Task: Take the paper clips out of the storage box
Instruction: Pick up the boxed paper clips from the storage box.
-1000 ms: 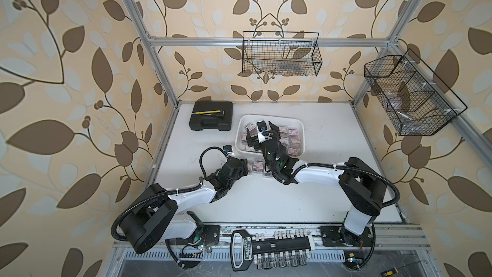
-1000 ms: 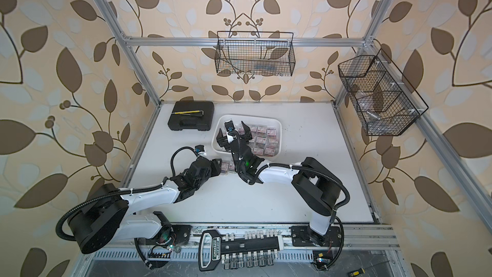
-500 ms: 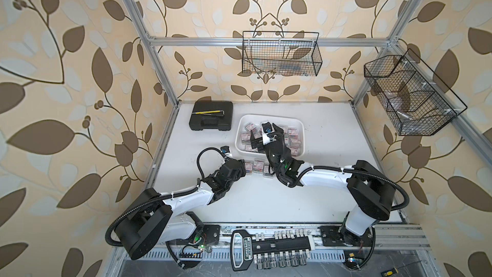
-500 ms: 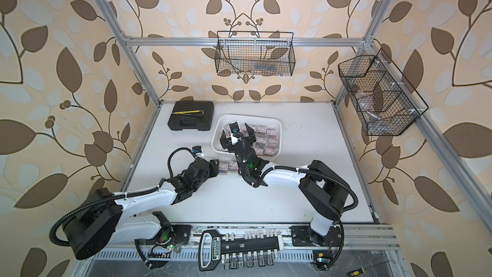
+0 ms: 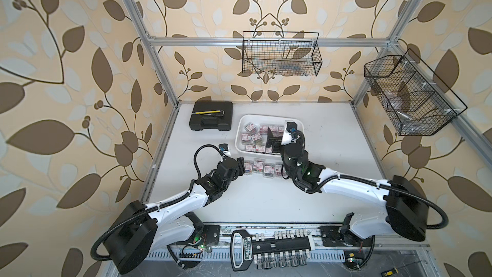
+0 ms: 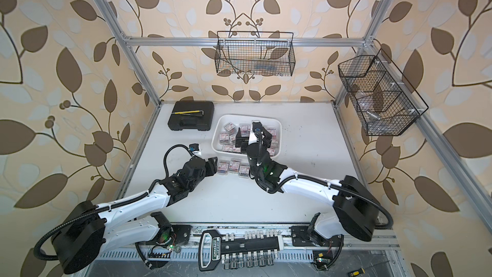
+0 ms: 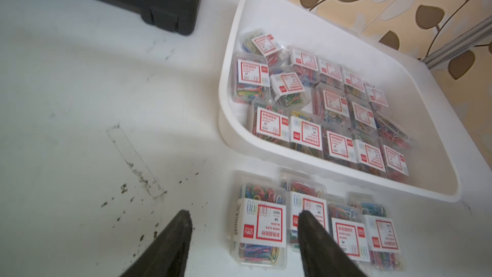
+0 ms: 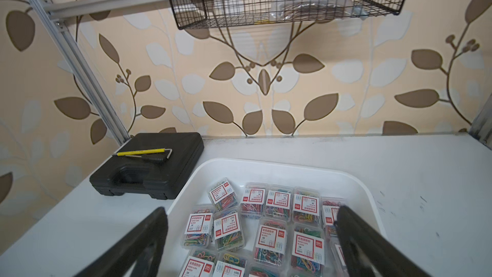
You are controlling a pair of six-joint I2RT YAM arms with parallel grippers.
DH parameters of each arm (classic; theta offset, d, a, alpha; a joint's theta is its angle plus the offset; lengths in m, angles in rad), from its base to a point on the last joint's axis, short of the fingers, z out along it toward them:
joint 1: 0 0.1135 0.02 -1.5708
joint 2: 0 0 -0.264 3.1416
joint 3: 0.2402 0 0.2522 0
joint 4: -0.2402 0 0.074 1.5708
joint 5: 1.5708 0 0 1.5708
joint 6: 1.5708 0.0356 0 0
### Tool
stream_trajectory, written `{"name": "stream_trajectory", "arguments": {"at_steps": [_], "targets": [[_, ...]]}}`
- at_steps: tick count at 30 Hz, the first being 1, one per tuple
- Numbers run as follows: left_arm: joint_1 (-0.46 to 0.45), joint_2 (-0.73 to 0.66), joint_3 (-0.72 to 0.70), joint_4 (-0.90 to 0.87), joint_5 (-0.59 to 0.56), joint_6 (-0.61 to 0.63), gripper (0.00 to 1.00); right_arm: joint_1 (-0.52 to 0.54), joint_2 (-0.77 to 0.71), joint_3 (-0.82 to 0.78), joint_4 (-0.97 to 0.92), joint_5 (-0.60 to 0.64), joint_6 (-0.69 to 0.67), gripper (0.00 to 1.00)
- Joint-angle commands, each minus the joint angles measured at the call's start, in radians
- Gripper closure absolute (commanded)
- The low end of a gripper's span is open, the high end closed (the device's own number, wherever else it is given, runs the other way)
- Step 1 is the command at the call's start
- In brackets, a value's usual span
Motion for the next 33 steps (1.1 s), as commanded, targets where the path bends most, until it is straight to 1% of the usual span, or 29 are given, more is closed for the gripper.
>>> {"name": "stream_trajectory", "arguments": {"at_steps": [1,4,9,15,19,23,26,29,31,33], "targets": [[-0.001,0.012,0.125,-0.04,-0.075,0.082,0.33,-0.02,-0.093,-0.068,-0.15,0.023,0.174,0.06],[0.01,0.108,0.242,-0.064,-0.08,0.138,0.32,-0.052,-0.182,-0.128,-0.195,-0.002,0.244,0.07],[0.046,0.316,0.503,-0.191,-0.084,0.202,0.32,-0.099,-0.257,-0.189,-0.221,-0.039,0.289,0.07],[0.122,0.592,0.762,-0.309,-0.015,0.218,0.32,-0.122,-0.252,-0.202,-0.254,-0.037,0.315,0.07],[0.163,0.764,0.939,-0.409,0.014,0.236,0.31,-0.158,-0.214,-0.217,-0.253,-0.101,0.343,0.07],[0.19,0.896,1.073,-0.494,0.06,0.236,0.32,-0.2,-0.139,-0.201,-0.265,-0.152,0.345,0.07],[0.195,0.973,1.144,-0.522,0.06,0.234,0.31,-0.281,-0.094,-0.213,-0.184,-0.292,0.322,0.07],[0.199,1.033,1.206,-0.561,0.026,0.225,0.31,-0.305,-0.072,-0.206,-0.065,-0.36,0.256,0.08],[0.205,1.06,1.235,-0.575,0.014,0.221,0.31,-0.28,-0.061,-0.166,-0.016,-0.342,0.181,0.08],[0.214,1.085,1.255,-0.58,0.011,0.218,0.3,-0.232,-0.029,-0.11,0.042,-0.269,0.083,0.06]]}}
